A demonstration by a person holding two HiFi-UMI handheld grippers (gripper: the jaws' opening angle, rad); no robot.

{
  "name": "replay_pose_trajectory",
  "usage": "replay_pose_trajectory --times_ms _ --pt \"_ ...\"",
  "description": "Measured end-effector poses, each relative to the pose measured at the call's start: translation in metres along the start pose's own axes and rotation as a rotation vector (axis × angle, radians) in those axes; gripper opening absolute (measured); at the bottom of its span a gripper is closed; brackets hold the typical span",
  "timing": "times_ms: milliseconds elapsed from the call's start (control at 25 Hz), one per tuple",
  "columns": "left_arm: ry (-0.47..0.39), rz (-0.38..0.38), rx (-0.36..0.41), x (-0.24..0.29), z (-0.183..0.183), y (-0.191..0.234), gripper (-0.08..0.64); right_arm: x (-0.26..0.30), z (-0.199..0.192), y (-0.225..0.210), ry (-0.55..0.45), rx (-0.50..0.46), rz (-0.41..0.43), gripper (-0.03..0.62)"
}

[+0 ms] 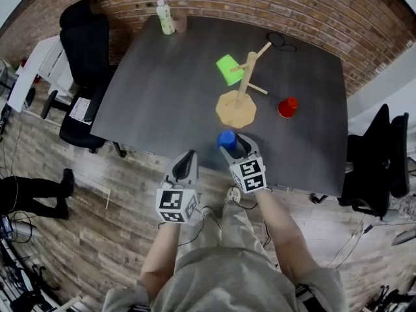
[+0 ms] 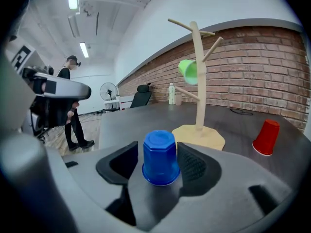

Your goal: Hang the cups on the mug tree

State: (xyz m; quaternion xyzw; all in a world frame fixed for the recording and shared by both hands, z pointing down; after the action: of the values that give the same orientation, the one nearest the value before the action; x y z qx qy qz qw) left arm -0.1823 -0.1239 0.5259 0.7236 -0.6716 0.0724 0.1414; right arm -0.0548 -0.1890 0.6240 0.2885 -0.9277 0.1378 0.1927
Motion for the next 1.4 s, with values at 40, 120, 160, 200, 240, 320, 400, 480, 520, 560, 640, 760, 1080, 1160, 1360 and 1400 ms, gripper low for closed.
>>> replay_pose_trajectory --times_ms 40,120,160,200,240,320,400,480,520,560,640,760,1080,1160,1360,1400 --pt "0.003 0.001 -0.002 0.000 -0.002 0.001 0.017 0.002 -0.001 0.000 0.003 0.001 -0.001 0.247" --pt "0.008 -0.001 -0.005 -0.001 -0.004 0.003 0.017 0.005 -0.002 0.000 0.007 -0.003 -0.010 0.247" --pt "0.010 -0.002 -0.006 -0.001 -0.005 0.003 0.017 0.006 -0.002 -0.001 0.009 -0.006 -0.018 0.245" --pt "0.011 -0.004 -0.007 -0.001 -0.005 0.004 0.017 0.007 -0.003 -0.002 0.013 -0.007 -0.026 0.234" --pt "0.011 -0.006 -0.007 -0.001 -0.005 0.003 0.017 0.007 -0.003 -0.002 0.017 -0.008 -0.033 0.222" --pt "0.010 -0.010 -0.007 -0.002 -0.004 0.002 0.017 0.006 -0.003 -0.003 0.018 -0.009 -0.039 0.219" --pt "0.008 -0.017 -0.005 -0.002 -0.003 0.000 0.017 0.004 -0.004 -0.003 0.018 -0.008 -0.043 0.218" --pt "0.007 -0.023 -0.003 -0.003 -0.002 -0.002 0.017 0.002 -0.004 -0.003 0.020 -0.009 -0.048 0.216" --pt "0.006 -0.025 -0.001 -0.003 -0.002 -0.002 0.017 0.001 -0.004 -0.003 0.021 -0.010 -0.050 0.216" --pt "0.005 -0.027 0.000 -0.003 -0.001 -0.003 0.017 -0.001 -0.003 -0.003 0.020 -0.011 -0.051 0.216" --pt "0.003 -0.030 0.001 -0.004 -0.001 -0.004 0.017 -0.005 0.000 -0.002 0.011 -0.013 -0.054 0.216" --pt "0.000 -0.038 -0.002 -0.006 0.000 -0.007 0.017 -0.013 0.006 -0.001 0.005 -0.016 -0.062 0.215" --pt "-0.012 -0.052 -0.010 -0.010 0.007 -0.016 0.017 -0.043 0.036 0.005 -0.052 -0.041 -0.086 0.215" --pt "-0.015 -0.055 -0.009 -0.012 0.009 -0.018 0.017 -0.050 0.044 0.007 -0.064 -0.047 -0.095 0.216" --pt "-0.022 -0.068 -0.005 -0.017 0.014 -0.023 0.017 -0.067 0.067 0.011 -0.097 -0.060 -0.110 0.216" --pt "-0.023 -0.069 -0.007 -0.017 0.015 -0.023 0.017 -0.070 0.072 0.012 -0.102 -0.065 -0.110 0.215"
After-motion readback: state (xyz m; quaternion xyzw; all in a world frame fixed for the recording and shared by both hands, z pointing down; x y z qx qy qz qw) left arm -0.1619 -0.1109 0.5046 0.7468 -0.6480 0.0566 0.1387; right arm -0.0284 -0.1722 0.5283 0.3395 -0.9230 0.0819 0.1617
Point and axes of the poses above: the fingertips, and each gripper's own axes: x forward along the fingers, y to its left, z out of its top, the point moved 3 cm from there along -x, backward along the fingers, and after that the axes turned 15 degrees about z, right-handed, at the moved point
